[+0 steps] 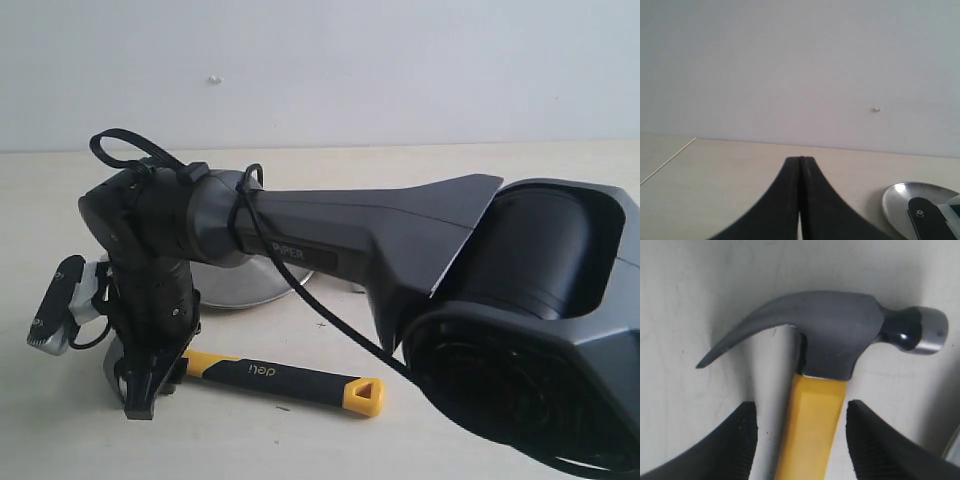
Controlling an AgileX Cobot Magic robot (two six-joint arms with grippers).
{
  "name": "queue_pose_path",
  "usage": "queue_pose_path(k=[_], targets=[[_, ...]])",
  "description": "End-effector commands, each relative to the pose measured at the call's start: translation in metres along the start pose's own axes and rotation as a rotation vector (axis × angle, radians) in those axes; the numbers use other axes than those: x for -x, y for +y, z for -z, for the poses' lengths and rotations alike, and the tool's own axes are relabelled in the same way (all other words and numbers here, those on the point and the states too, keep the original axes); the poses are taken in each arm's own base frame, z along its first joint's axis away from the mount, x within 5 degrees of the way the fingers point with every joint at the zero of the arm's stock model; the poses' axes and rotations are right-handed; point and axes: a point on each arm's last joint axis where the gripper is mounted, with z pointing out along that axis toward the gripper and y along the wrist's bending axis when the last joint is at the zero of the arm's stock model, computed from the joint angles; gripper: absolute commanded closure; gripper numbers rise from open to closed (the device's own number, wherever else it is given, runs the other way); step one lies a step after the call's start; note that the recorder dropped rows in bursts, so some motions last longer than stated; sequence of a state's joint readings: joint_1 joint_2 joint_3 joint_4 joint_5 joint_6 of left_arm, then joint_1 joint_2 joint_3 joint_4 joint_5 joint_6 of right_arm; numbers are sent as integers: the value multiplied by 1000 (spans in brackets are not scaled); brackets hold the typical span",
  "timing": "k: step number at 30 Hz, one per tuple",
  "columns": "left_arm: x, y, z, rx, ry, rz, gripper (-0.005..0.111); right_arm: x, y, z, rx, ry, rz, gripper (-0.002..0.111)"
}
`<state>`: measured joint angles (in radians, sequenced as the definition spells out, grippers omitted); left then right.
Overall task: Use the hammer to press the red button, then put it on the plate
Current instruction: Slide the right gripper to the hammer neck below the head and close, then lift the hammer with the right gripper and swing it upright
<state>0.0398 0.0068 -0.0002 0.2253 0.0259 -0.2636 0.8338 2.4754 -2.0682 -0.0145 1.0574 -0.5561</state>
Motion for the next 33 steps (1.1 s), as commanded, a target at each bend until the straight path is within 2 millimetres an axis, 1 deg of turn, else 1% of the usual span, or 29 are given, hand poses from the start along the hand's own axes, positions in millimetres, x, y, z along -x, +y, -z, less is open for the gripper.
queue_pose_path(k=[1, 7, 11, 15, 31, 33], targets=[[1, 0, 1, 0, -11, 5, 107, -4, -8, 1, -6, 2, -34, 55], [1, 0, 1, 0, -11, 5, 107, -18, -26, 1, 32, 0, -118, 55], [1, 0, 1, 0, -11, 5, 107, -19, -26, 1, 50, -9, -134, 55], [1, 0, 1, 0, -11, 5, 107, -14, -20, 1, 64, -26, -121, 55], [1, 0, 1, 0, -11, 5, 107, -11, -21, -1, 44, -51, -111, 55], [1, 0, 1, 0, -11, 3, 107, -12, -21, -5, 50, -41, -111, 55]])
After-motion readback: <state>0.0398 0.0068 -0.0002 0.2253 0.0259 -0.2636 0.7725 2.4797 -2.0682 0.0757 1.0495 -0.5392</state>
